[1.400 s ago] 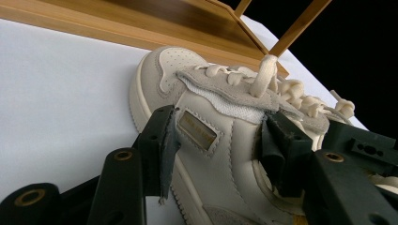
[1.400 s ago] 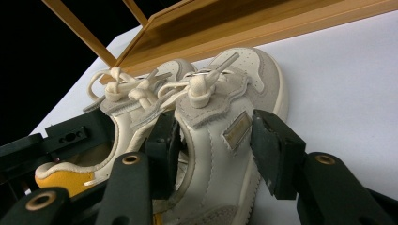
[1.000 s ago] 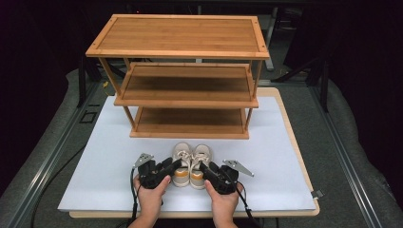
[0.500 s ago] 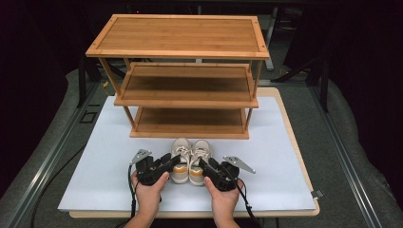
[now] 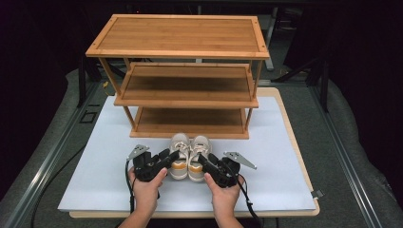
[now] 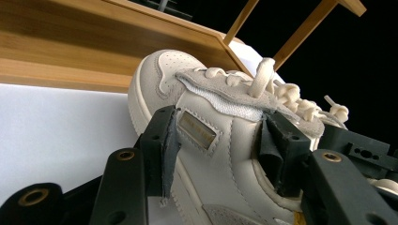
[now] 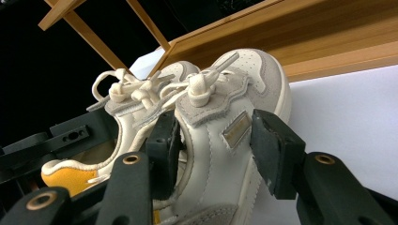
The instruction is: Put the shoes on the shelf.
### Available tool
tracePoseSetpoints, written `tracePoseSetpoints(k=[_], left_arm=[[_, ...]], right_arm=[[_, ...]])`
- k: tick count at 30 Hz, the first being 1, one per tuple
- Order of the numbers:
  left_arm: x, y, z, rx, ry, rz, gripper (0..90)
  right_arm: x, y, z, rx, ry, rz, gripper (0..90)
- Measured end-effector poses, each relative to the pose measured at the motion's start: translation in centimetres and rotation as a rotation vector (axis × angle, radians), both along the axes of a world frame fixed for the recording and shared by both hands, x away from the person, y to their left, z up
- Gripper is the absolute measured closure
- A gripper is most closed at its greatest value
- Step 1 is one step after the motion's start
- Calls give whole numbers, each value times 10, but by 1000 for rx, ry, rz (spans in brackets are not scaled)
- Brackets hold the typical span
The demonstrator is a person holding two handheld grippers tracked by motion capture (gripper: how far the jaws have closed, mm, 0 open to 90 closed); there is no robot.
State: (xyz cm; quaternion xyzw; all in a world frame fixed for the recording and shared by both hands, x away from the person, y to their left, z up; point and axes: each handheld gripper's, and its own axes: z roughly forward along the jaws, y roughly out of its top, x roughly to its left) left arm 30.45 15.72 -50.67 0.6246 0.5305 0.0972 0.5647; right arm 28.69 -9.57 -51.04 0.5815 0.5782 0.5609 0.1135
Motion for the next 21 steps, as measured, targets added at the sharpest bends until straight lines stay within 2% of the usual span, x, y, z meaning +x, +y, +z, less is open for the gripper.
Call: tracePoseSetpoints(k=[3, 6, 8, 10, 12, 14, 17, 21], left_arm=[[1, 1, 2, 0, 5, -3, 510], [2, 3, 5, -11, 11, -7, 510], [3, 3, 6, -13, 9, -9, 510], [3, 3, 9, -14, 5, -7, 510], [4, 3, 11, -13, 3, -12, 510], [4, 3, 15, -13, 1, -18, 510], [5, 3, 19, -13, -2, -22, 510], [5, 2, 24, -15, -2, -25, 510]], right_arm=[[0, 1, 2, 1, 5, 2, 534], [0, 2, 7, -18, 19, -2, 534], [0, 3, 10, -26, 17, -17, 534], [0, 4, 11, -14, 1, -10, 534], [-1, 3, 13, -26, 12, -14, 534], [0, 3, 15, -4, -6, -11, 534], [-1, 1, 19, -16, 5, -11, 534], [-1, 1, 23, 4, -12, -17, 534]])
